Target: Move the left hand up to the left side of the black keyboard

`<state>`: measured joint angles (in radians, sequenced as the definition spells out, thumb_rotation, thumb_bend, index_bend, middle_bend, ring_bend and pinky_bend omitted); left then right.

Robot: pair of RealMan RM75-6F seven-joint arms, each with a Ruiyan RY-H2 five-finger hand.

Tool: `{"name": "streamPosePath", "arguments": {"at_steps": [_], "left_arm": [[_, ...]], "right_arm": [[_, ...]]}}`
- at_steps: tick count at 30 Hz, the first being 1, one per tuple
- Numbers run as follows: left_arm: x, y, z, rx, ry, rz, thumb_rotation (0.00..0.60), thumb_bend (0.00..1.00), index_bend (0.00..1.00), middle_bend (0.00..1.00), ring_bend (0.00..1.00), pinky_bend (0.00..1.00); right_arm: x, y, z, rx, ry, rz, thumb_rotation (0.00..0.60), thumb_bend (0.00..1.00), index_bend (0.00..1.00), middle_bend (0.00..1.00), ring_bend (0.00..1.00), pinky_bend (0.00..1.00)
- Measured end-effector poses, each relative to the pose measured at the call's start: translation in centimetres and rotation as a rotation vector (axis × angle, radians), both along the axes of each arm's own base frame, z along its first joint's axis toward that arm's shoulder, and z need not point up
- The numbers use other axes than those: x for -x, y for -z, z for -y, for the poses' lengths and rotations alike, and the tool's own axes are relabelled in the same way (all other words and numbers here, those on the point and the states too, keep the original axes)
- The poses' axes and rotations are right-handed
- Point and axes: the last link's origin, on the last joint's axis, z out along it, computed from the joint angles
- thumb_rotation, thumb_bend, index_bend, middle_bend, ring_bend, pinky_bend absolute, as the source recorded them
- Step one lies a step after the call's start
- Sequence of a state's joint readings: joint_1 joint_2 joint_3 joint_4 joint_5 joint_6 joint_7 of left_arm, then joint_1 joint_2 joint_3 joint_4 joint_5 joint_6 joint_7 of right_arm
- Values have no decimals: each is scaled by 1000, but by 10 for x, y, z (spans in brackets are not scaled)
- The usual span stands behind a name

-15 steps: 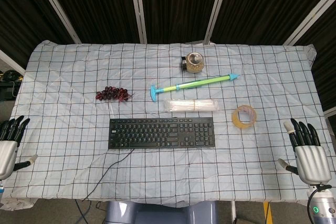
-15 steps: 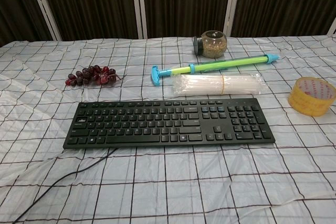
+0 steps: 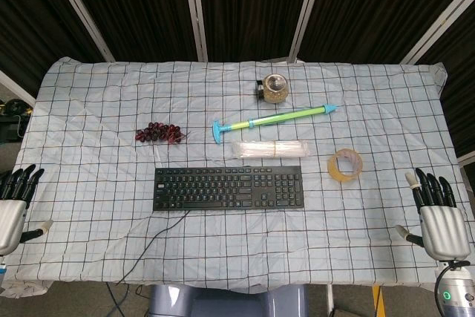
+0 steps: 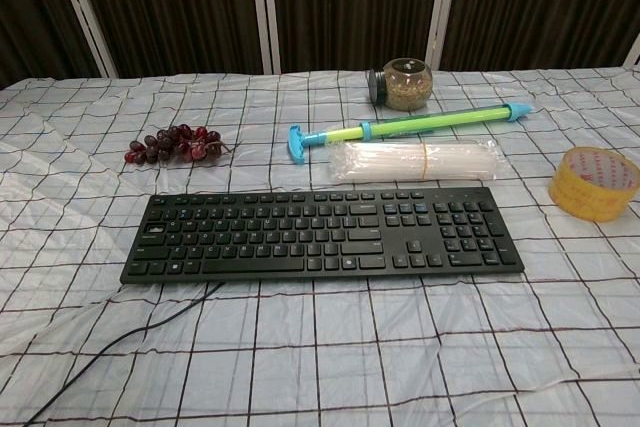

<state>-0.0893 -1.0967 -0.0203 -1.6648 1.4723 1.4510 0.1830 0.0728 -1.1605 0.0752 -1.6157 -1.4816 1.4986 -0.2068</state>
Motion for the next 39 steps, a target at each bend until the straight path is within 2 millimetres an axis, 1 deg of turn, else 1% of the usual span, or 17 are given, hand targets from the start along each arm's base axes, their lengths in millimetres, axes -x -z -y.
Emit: {"name": "streamPosePath", "arguments": {"at_steps": [6, 8, 9, 11, 12, 13, 15, 16, 19, 22, 25, 31, 39], "left_arm": [[1, 1, 0, 15, -4, -14, 600, 137, 0, 0, 0, 0], [1, 2, 0, 20, -5, -13, 600, 160, 0, 0, 0, 0], [0, 2, 0, 22, -4, -12, 600, 178, 0, 24, 13, 28], [-2, 2, -1, 24, 3, -17, 600, 212, 0, 192, 146, 164], [-2, 3, -1, 25, 9, -22, 600, 231, 0, 349, 275, 271], [-4, 3, -2, 27, 23, -34, 600, 256, 0, 491, 398, 350], [-7, 4, -3, 35, 49, -59, 600, 304, 0, 658, 541, 420], [-10, 5, -4, 47, 64, -78, 600, 342, 0, 727, 602, 447], [-16, 11, -4, 99, 76, -94, 600, 427, 0, 838, 704, 502], [-23, 19, -3, 180, 68, -84, 600, 486, 0, 901, 771, 550], [-34, 29, -3, 299, 52, -97, 600, 507, 0, 926, 796, 571], [-56, 48, -2, 523, 28, -210, 600, 523, 0, 941, 807, 580], [-69, 66, -10, 689, -24, -292, 600, 525, 0, 941, 808, 580]], "right_arm": [[0, 1, 1, 1, 9, -1, 600, 31, 33, 0, 0, 0], [1, 2, 1, -3, 12, -1, 600, 30, 33, 0, 0, 0], [1, 2, 0, -4, 13, 0, 600, 30, 34, 0, 0, 0], [1, 2, 0, -5, 16, 4, 600, 31, 34, 0, 0, 0], [1, 2, 0, -5, 17, 8, 600, 31, 34, 0, 0, 0], [1, 2, 0, -5, 18, 13, 600, 31, 34, 0, 0, 0], [0, 2, 0, -5, 20, 31, 600, 30, 34, 0, 0, 0], [0, 2, 1, -5, 20, 36, 600, 30, 34, 0, 0, 0], [-1, 3, 1, -8, 17, 40, 600, 31, 34, 0, 0, 0], [-1, 3, 1, -7, 17, 43, 600, 31, 36, 0, 0, 0], [0, 3, 1, -7, 24, 49, 600, 31, 37, 0, 0, 0], [1, 3, 2, -9, 39, 67, 600, 30, 38, 0, 0, 0], [1, 2, 2, -7, 40, 80, 600, 30, 39, 0, 0, 0]]}}
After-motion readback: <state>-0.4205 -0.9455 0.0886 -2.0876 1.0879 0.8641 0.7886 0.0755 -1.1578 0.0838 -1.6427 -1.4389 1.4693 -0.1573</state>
